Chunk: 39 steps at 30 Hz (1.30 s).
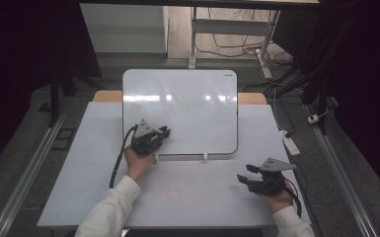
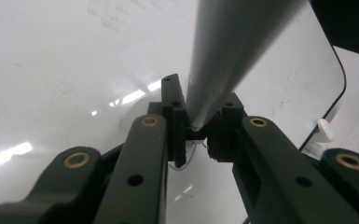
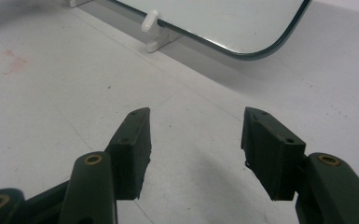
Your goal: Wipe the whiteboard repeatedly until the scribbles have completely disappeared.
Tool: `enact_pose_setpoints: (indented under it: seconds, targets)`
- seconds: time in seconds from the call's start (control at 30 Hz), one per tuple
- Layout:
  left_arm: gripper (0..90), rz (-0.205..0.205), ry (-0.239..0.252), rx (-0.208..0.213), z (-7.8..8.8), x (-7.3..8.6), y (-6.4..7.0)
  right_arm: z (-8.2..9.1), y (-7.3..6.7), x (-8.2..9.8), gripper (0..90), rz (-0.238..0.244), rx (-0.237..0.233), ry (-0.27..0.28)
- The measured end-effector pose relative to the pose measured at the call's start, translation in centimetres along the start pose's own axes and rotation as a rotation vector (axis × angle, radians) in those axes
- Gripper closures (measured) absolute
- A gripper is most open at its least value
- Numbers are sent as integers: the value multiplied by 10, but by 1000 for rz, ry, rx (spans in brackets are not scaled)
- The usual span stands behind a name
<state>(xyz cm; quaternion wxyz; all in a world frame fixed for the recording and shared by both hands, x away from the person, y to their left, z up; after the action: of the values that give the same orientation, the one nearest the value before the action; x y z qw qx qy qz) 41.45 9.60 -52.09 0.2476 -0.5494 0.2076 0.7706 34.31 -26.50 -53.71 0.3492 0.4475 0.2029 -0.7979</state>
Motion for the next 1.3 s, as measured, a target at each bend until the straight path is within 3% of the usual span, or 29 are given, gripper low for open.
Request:
enact_pose_setpoints:
  seconds: [0.07,0.17,0.23,0.3,0.43,0.5,0.57,0.7,0.77,0.83,1.0,1.03,1.1,1.3]
  targets:
    - [781,-8,-11,29,-6,2,10,0,0,0,425,1,0,-2]
    - [781,-56,-34,70,-18,6,31,-1,-1,0,425,2,0,-5]
    - [781,-110,-46,58,-19,6,34,-1,-1,0,425,4,1,-4]
    - [781,-79,-40,47,-11,5,21,0,0,0,424,0,2,-4]
    - [781,12,9,-34,17,3,-21,0,0,0,424,-2,1,-3]
    - [780,49,23,-38,22,3,-30,-1,0,0,424,0,0,-2]
    - [781,24,20,-48,18,3,-22,-1,-1,0,424,3,1,-4]
    - [781,-46,-31,43,-5,9,17,-1,-2,-1,424,5,2,-2]
    - [781,-90,-51,50,-11,11,29,0,-1,-2,424,4,3,-1]
    - [780,-81,-56,47,-7,10,24,0,-1,-1,423,4,2,-4]
    - [781,12,-20,-10,21,11,-17,0,0,0,423,1,1,0]
    - [781,21,-16,-13,23,12,-20,0,0,0,423,0,0,-1]
    - [781,36,-9,-14,23,12,-20,-1,-1,0,423,1,0,-2]
    - [781,7,-10,29,1,6,4,-1,-2,-2,423,4,0,-1]
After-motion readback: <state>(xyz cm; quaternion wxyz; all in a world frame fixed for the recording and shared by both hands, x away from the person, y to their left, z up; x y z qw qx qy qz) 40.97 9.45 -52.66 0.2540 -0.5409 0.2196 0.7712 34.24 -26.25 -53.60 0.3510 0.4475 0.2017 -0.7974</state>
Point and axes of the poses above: each handheld gripper's, and its own axes: z roughly backward along the jaws, x roughly out of its underside, y roughly to its right, the point moved 5 cm from there along -z, roughly forward along the jaws, and after that the axes turned 4 degrees about y, right-handed, at the moved point
